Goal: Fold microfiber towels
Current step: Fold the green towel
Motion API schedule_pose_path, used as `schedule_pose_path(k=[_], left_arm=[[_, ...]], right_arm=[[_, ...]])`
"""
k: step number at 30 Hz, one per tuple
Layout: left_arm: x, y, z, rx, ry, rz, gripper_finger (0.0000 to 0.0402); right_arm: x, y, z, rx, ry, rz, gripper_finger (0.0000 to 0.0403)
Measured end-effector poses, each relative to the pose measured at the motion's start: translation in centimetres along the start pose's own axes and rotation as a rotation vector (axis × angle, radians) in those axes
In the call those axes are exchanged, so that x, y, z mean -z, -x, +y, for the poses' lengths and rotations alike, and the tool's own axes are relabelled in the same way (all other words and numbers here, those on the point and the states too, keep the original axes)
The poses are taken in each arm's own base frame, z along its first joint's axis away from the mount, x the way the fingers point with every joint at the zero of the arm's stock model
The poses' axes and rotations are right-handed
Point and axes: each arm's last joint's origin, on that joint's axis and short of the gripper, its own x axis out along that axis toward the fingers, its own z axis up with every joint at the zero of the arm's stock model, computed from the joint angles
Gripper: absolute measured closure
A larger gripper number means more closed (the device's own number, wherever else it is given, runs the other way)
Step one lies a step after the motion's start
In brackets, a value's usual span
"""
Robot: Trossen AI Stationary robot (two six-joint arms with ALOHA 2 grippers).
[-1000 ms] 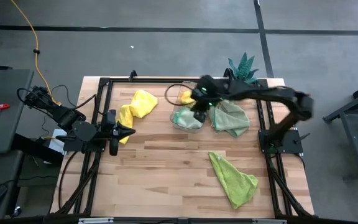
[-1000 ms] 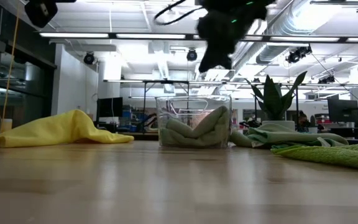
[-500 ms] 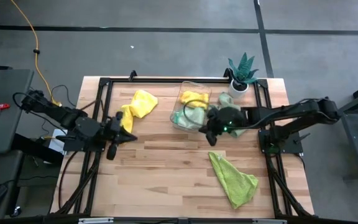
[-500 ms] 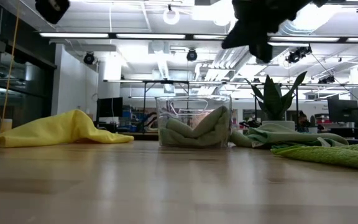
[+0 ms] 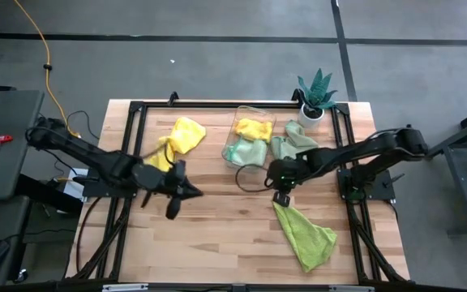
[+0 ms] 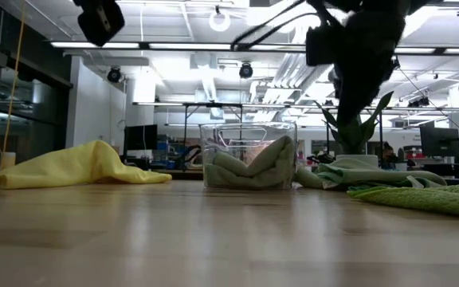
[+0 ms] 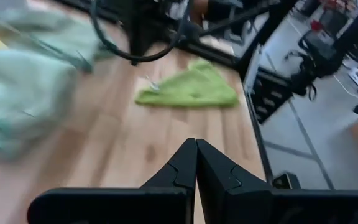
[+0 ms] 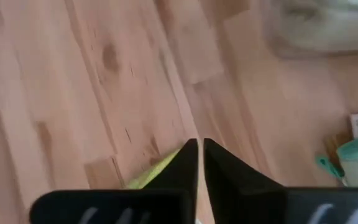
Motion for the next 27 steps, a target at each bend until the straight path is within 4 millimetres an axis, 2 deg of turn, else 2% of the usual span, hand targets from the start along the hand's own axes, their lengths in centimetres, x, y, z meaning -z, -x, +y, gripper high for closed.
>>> schedule_pose_path(k=[8, 12, 19, 27], left_arm=[[2.0, -4.1, -1.5, 0.042, 0.103, 0.046, 0.0401], [2.7, -5.6, -2.0, 0.057, 0.117, 0.045, 0.0401], [3.2, -6.3, -2.0, 0.047, 0.110, 0.062, 0.0401], [2.9, -6.5, -1.4, 0.061, 0.056, 0.071, 0.0402]], right_arm=[[1.3, -4.5, -0.2, -0.082, 0.120, 0.106, 0.0281], [1.9, -6.0, -0.2, -0.037, 0.157, 0.101, 0.0255], [2.5, -7.3, -0.3, -0.011, 0.177, 0.143, 0.0273], [2.9, -8.0, 0.1, 0.007, 0.165, 0.165, 0.0319]])
